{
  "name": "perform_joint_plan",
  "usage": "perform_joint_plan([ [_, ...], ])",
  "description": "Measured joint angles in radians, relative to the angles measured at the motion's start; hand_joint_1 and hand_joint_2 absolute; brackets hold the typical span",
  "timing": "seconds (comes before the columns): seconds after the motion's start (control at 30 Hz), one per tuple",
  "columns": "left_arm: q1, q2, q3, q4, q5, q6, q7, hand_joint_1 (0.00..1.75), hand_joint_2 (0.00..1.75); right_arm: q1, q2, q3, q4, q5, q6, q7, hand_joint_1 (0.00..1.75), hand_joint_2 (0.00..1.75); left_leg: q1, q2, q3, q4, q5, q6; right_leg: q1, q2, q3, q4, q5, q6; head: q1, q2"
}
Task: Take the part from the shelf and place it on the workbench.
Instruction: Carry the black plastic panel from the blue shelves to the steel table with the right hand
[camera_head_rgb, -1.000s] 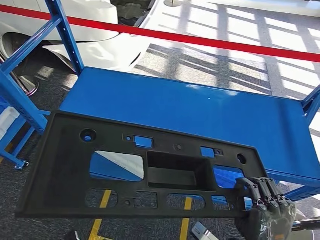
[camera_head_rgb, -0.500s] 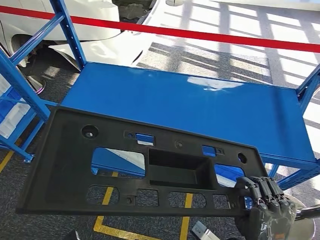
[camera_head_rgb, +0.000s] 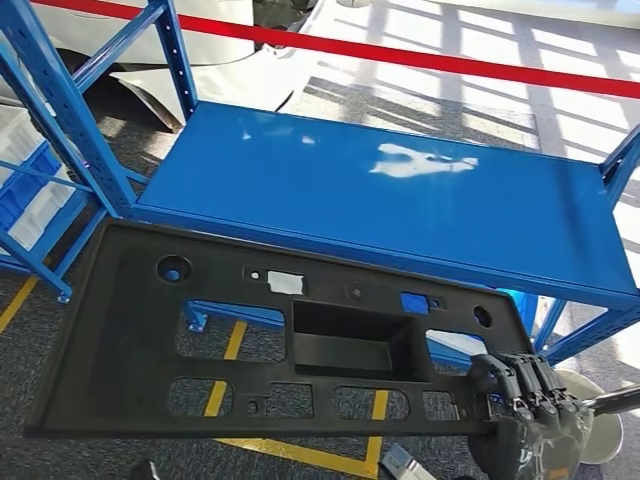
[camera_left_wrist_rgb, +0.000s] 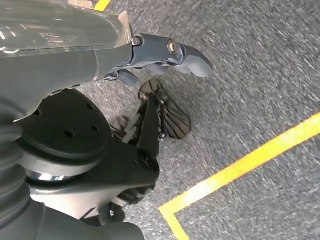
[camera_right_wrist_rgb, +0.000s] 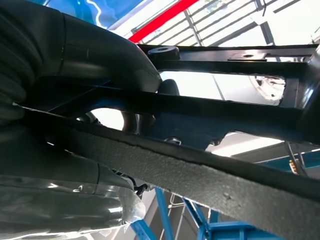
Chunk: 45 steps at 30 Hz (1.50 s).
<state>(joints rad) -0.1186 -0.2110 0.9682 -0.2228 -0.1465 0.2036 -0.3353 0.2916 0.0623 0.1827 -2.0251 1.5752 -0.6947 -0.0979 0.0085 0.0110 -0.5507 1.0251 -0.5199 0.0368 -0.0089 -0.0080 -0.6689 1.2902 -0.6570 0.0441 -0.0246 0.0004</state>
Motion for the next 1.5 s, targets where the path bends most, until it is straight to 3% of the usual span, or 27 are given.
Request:
perform_joint_plan([
  [0.07, 0.000, 0.000, 0.000, 0.000, 0.000, -0.001, 0.000, 0.00, 1.75, 0.000, 0.000, 0.000, 0.000, 0.000, 0.000, 0.000, 1.75, 1.75, -0.007, 0.001, -0.024, 0.001, 0.019, 0.001, 0.001, 0.001, 0.047, -0.016, 0.044, -0.007, 0.000, 0.000],
  [0.13, 0.000, -0.001, 0.000, 0.000, 0.000, -0.002, 0.000, 0.00, 1.75, -0.002, 0.000, 0.000, 0.000, 0.000, 0.000, 0.002, 1.75, 1.75, -0.013, 0.000, -0.041, 0.001, 0.036, 0.000, 0.008, 0.006, 0.151, -0.153, 0.088, -0.024, -0.001, 0.000],
  [0.2, 0.000, -0.002, 0.000, 0.000, 0.000, -0.002, -0.001, 0.00, 1.75, -0.006, -0.001, 0.001, -0.001, 0.000, 0.000, 0.005, 1.75, 1.75, -0.014, 0.000, -0.049, 0.001, 0.053, -0.008, 0.016, 0.011, 0.239, -0.290, 0.087, -0.039, -0.002, 0.000],
  [0.23, 0.000, -0.002, 0.000, 0.000, 0.000, -0.003, -0.001, 0.00, 1.75, -0.007, -0.001, 0.002, -0.001, 0.000, 0.000, 0.008, 1.75, 1.75, -0.013, 0.000, -0.053, 0.000, 0.061, -0.013, 0.021, 0.012, 0.256, -0.323, 0.081, -0.043, -0.002, 0.000],
  [0.3, 0.001, -0.001, 0.000, 0.000, 0.000, -0.003, -0.001, 0.00, 1.75, -0.008, -0.002, 0.004, -0.002, 0.000, 0.000, 0.011, 1.75, 1.75, -0.008, -0.001, -0.065, 0.000, 0.072, -0.025, 0.022, 0.009, 0.250, -0.341, 0.093, -0.050, -0.001, 0.000],
  [0.33, 0.001, -0.001, 0.000, 0.000, 0.000, -0.003, -0.001, 0.00, 1.75, -0.008, -0.002, 0.005, -0.002, 0.000, 0.000, 0.012, 1.75, 1.75, -0.007, -0.003, -0.073, 0.008, 0.056, -0.030, 0.021, 0.007, 0.240, -0.345, 0.103, -0.057, -0.002, 0.000],
  [0.4, 0.001, 0.000, 0.000, 0.000, 0.000, -0.002, -0.001, 0.00, 1.75, -0.009, -0.002, 0.006, -0.001, 0.000, 0.000, 0.012, 1.75, 1.75, -0.006, -0.006, -0.094, 0.074, -0.030, -0.040, 0.016, 0.002, 0.213, -0.348, 0.127, -0.067, -0.003, 0.000],
  [0.47, 0.000, 0.000, 0.000, 0.000, 0.000, -0.002, -0.001, 0.00, 1.75, -0.008, -0.002, 0.007, -0.001, 0.000, 0.000, 0.013, 1.75, 1.75, -0.005, -0.006, -0.115, 0.195, -0.119, -0.047, 0.017, -0.001, 0.181, -0.340, 0.146, -0.070, -0.004, 0.000],
  [0.5, 0.000, 0.001, 0.000, 0.000, 0.000, -0.002, -0.001, 0.00, 1.75, -0.008, -0.002, 0.007, -0.001, 0.000, 0.000, 0.014, 1.75, 1.75, -0.004, -0.006, -0.119, 0.247, -0.132, -0.049, 0.017, -0.002, 0.164, -0.334, 0.155, -0.070, -0.004, 0.000],
  [0.53, 0.000, 0.001, 0.000, 0.000, 0.000, -0.002, -0.001, 0.00, 1.75, -0.008, -0.003, 0.007, -0.001, 0.000, 0.000, 0.016, 1.75, 1.75, -0.002, -0.006, -0.112, 0.274, -0.121, -0.052, 0.016, -0.003, 0.145, -0.327, 0.163, -0.069, -0.004, 0.000],
  [0.57, 0.000, 0.001, 0.000, 0.000, 0.000, -0.002, -0.001, 0.00, 1.75, -0.008, -0.003, 0.007, -0.001, 0.000, 0.000, 0.018, 1.75, 1.75, 0.000, -0.006, -0.091, 0.268, -0.092, -0.054, 0.016, -0.004, 0.126, -0.318, 0.170, -0.066, -0.004, 0.000],
  [0.63, 0.000, 0.002, 0.000, 0.000, 0.000, -0.002, -0.001, 0.00, 1.75, -0.008, -0.003, 0.007, -0.001, 0.000, 0.000, 0.020, 1.75, 1.75, 0.005, -0.006, -0.007, 0.165, -0.043, -0.058, 0.015, -0.004, 0.090, -0.293, 0.180, -0.059, -0.004, 0.000],
  [0.7, 0.000, 0.002, 0.000, 0.000, 0.000, -0.002, -0.001, 0.00, 1.75, -0.008, -0.003, 0.007, -0.002, 0.000, 0.000, 0.020, 1.75, 1.75, 0.007, -0.007, 0.077, 0.035, -0.052, -0.053, 0.017, -0.003, 0.062, -0.267, 0.187, -0.050, -0.003, 0.000],
  [0.73, 0.000, 0.002, 0.000, 0.000, 0.000, -0.002, -0.002, 0.00, 1.75, -0.008, -0.003, 0.007, -0.003, 0.000, 0.000, 0.020, 1.75, 1.75, 0.006, -0.007, 0.096, -0.001, -0.064, -0.049, 0.019, -0.003, 0.052, -0.258, 0.193, -0.044, -0.003, 0.000],
  [0.8, 0.000, 0.001, 0.000, 0.000, 0.000, -0.001, -0.002, 0.00, 1.75, -0.008, -0.003, 0.007, -0.003, 0.000, 0.000, 0.020, 1.75, 1.75, 0.005, -0.007, 0.092, -0.017, -0.064, -0.033, 0.017, -0.001, 0.040, -0.252, 0.205, -0.032, -0.002, 0.000],
  [0.83, 0.000, 0.001, 0.000, 0.000, 0.000, -0.001, -0.002, 0.00, 1.75, -0.007, -0.003, 0.006, -0.003, 0.000, 0.000, 0.020, 1.75, 1.75, 0.005, -0.005, 0.084, -0.017, -0.056, -0.022, 0.015, 0.000, 0.034, -0.245, 0.195, -0.026, -0.002, 0.000],
  [0.9, 0.000, 0.000, 0.000, 0.000, 0.000, -0.001, -0.002, 0.00, 1.75, -0.007, -0.003, 0.006, -0.003, 0.000, 0.000, 0.021, 1.75, 1.75, 0.006, -0.001, 0.063, -0.019, -0.036, -0.004, 0.011, 0.003, 0.015, -0.187, 0.121, -0.015, 0.001, 0.000],
  [0.97, -0.001, 0.000, 0.000, 0.000, 0.000, -0.001, -0.002, 0.00, 1.75, -0.006, -0.004, 0.007, -0.003, 0.000, 0.000, 0.024, 1.75, 1.75, 0.002, 0.002, 0.037, -0.017, -0.015, 0.002, 0.008, 0.004, -0.009, -0.067, 0.028, -0.008, 0.002, 0.000],
  [1.0, 0.000, 0.000, 0.000, 0.000, 0.000, -0.001, -0.002, 0.00, 1.75, -0.006, -0.004, 0.007, -0.003, 0.000, 0.000, 0.027, 1.75, 1.75, -0.001, 0.003, 0.024, -0.016, -0.005, 0.004, 0.007, 0.003, -0.014, -0.013, 0.009, -0.006, 0.002, 0.000],
  [1.07, 0.000, 0.000, 0.000, 0.000, 0.000, -0.001, -0.002, 0.00, 1.75, -0.006, -0.004, 0.007, -0.003, 0.000, 0.000, 0.033, 1.75, 1.75, -0.006, 0.005, -0.002, -0.014, 0.014, 0.005, 0.007, 0.004, 0.015, 0.014, 0.041, -0.009, 0.002, 0.000],
  [1.1, -0.001, 0.000, 0.000, 0.000, 0.000, -0.001, -0.002, 0.00, 1.75, -0.007, -0.004, 0.008, -0.003, 0.000, 0.000, 0.039, 1.75, 1.75, -0.008, 0.005, -0.013, -0.014, 0.024, 0.005, 0.008, 0.005, 0.055, -0.026, 0.073, -0.014, 0.002, 0.000],
  [1.17, -0.001, -0.001, 0.000, 0.000, 0.000, -0.001, -0.002, 0.00, 1.75, -0.009, -0.004, 0.014, -0.006, -0.001, 0.000, 0.062, 1.75, 1.75, -0.013, 0.003, -0.028, -0.013, 0.040, 0.003, 0.013, 0.010, 0.168, -0.182, 0.106, -0.031, 0.002, 0.000],
  [1.23, -0.001, -0.002, 0.001, 0.000, 0.000, -0.001, -0.003, 0.00, 1.75, -0.012, -0.006, 0.025, -0.012, -0.011, 0.000, 0.090, 1.75, 1.75, -0.014, 0.002, -0.037, -0.013, 0.055, -0.006, 0.020, 0.013, 0.248, -0.309, 0.094, -0.045, 0.001, 0.000],
  [1.33, -0.001, -0.001, 0.001, 0.000, 0.000, 0.002, -0.005, 0.00, 1.75, -0.012, -0.011, 0.042, -0.020, -0.052, 0.000, 0.102, 1.75, 1.75, -0.011, 0.001, -0.053, -0.010, 0.062, -0.023, 0.021, 0.011, 0.253, -0.353, 0.097, -0.059, 0.000, 0.000],
  [1.4, -0.001, 0.000, 0.001, 0.000, 0.000, 0.004, -0.007, 0.00, 1.75, -0.010, -0.012, 0.045, -0.021, -0.100, 0.000, 0.070, 1.75, 1.75, -0.010, -0.002, -0.074, 0.039, 0.005, -0.033, 0.017, 0.007, 0.237, -0.360, 0.113, -0.072, 0.000, 0.000],
  [1.47, -0.001, 0.001, 0.001, 0.000, 0.000, 0.005, -0.009, 0.00, 1.75, -0.006, -0.011, 0.044, -0.021, -0.150, 0.000, 0.018, 1.75, 1.75, -0.007, -0.004, -0.108, 0.157, -0.081, -0.040, 0.019, 0.004, 0.216, -0.355, 0.127, -0.078, -0.001, 0.000],
  [1.5, -0.001, 0.001, 0.001, 0.000, 0.000, 0.005, -0.009, 0.00, 1.75, -0.002, -0.007, 0.040, -0.021, -0.175, 0.000, -0.019, 1.75, 1.75, -0.006, -0.004, -0.122, 0.218, -0.105, -0.043, 0.020, 0.003, 0.205, -0.351, 0.132, -0.078, -0.001, 0.000],
])
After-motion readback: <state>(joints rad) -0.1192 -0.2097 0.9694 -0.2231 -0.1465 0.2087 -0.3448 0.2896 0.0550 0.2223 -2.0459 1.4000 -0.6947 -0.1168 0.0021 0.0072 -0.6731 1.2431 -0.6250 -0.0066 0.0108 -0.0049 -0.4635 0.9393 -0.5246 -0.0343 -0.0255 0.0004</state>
